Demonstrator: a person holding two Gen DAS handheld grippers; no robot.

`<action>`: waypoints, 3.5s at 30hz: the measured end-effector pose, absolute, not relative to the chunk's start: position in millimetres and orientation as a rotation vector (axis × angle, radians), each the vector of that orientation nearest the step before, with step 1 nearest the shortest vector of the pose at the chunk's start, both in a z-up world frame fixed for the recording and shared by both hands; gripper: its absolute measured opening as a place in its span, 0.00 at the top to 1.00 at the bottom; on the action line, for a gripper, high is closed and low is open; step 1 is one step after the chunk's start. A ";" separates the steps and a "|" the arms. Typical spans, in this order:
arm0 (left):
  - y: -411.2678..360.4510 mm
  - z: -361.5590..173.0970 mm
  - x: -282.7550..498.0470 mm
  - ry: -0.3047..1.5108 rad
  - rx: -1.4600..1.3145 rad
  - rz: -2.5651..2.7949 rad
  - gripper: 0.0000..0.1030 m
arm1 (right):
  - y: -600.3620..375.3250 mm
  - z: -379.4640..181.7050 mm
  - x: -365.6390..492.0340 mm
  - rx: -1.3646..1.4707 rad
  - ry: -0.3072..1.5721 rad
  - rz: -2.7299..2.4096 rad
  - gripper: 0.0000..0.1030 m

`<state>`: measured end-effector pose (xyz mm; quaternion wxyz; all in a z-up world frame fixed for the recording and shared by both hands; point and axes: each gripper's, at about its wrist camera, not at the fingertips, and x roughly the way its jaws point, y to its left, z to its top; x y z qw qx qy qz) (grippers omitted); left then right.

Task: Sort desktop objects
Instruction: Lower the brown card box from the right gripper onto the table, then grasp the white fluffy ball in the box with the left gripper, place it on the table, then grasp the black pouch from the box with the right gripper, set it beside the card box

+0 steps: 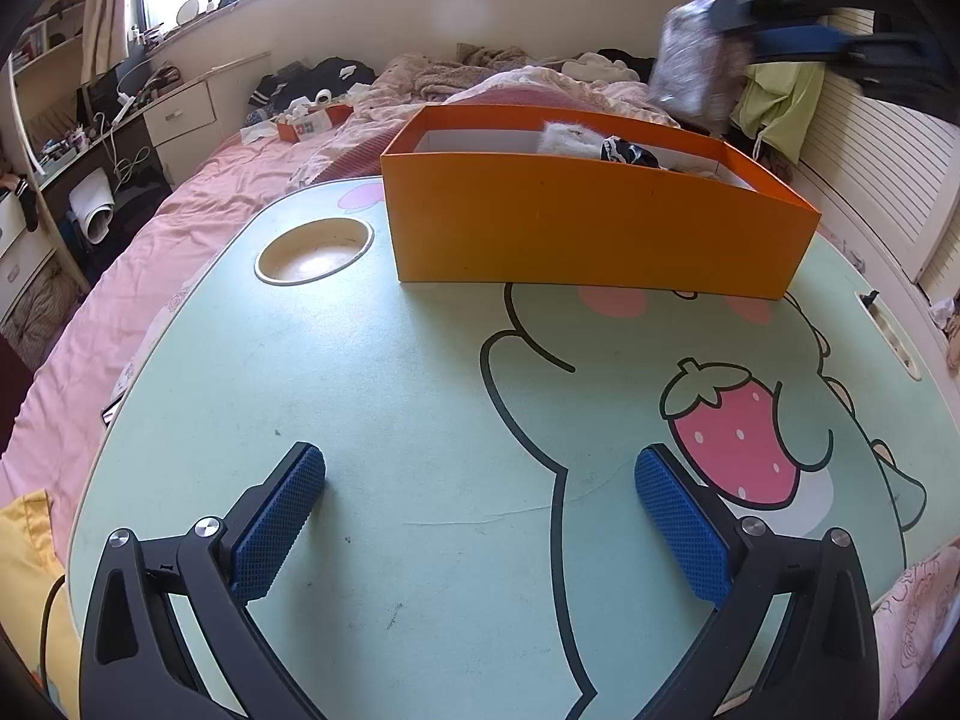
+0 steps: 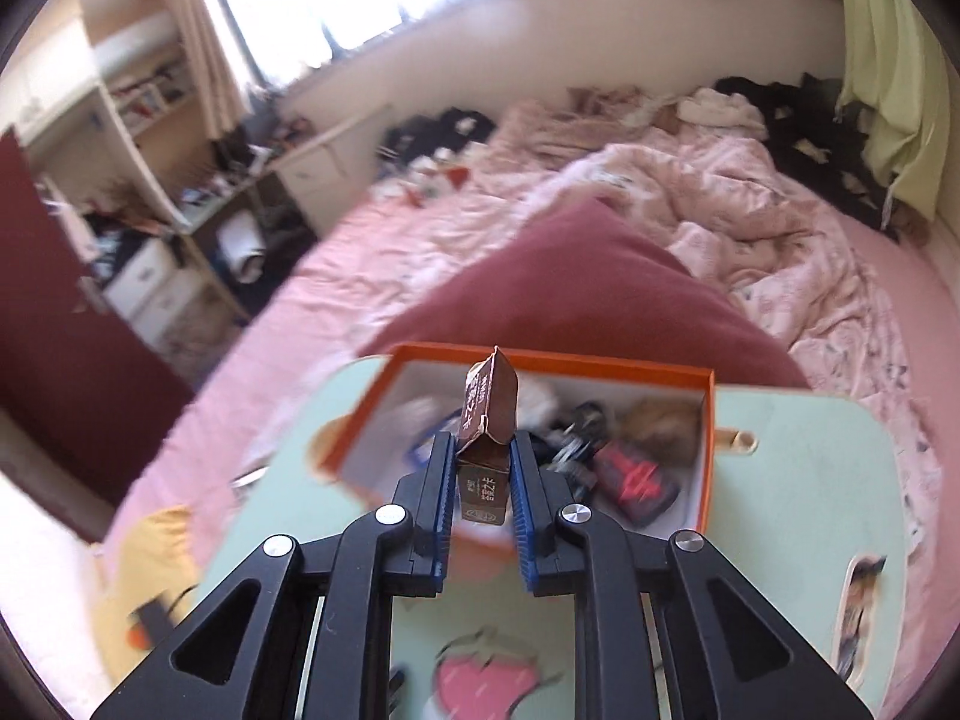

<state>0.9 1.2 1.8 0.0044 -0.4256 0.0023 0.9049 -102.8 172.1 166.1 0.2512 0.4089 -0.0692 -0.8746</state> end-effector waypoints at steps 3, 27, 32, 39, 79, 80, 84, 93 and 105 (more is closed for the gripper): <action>1.2 1.8 1.2 0.007 -1.333 2.835 0.00 | 184.0 161.6 -80.4 1.122 -0.300 -2.244 0.84; -0.7 4.3 2.6 0.008 -1.339 2.843 0.00 | 187.0 46.7 -10.9 1.265 0.042 -2.417 0.26; -16.8 21.3 2.0 -0.125 -1.263 2.840 0.00 | 174.6 34.6 -13.2 1.282 0.199 -2.460 0.08; 10.4 97.1 -49.3 -0.025 -1.063 2.743 0.00 | 181.4 30.6 -13.7 1.300 0.180 -2.486 0.00; -19.5 48.3 -35.7 -0.302 -1.185 2.702 0.38 | 185.9 32.8 -10.3 1.282 0.157 -2.500 0.00; -19.8 46.5 -31.6 -0.294 -1.172 2.719 0.35 | 186.0 32.8 -10.3 1.282 0.157 -2.500 0.00; -19.4 38.9 -8.6 -0.245 -1.126 2.756 0.20 | 186.4 33.7 -10.6 1.281 0.148 -2.499 0.00; -6.4 7.1 22.5 -0.016 -1.182 2.775 0.19 | 203.8 96.5 -31.6 1.118 -0.037 -2.522 0.15; 2.2 -2.0 32.9 0.069 -1.131 2.804 0.02 | 145.7 94.4 -174.9 1.441 -0.100 -2.317 0.37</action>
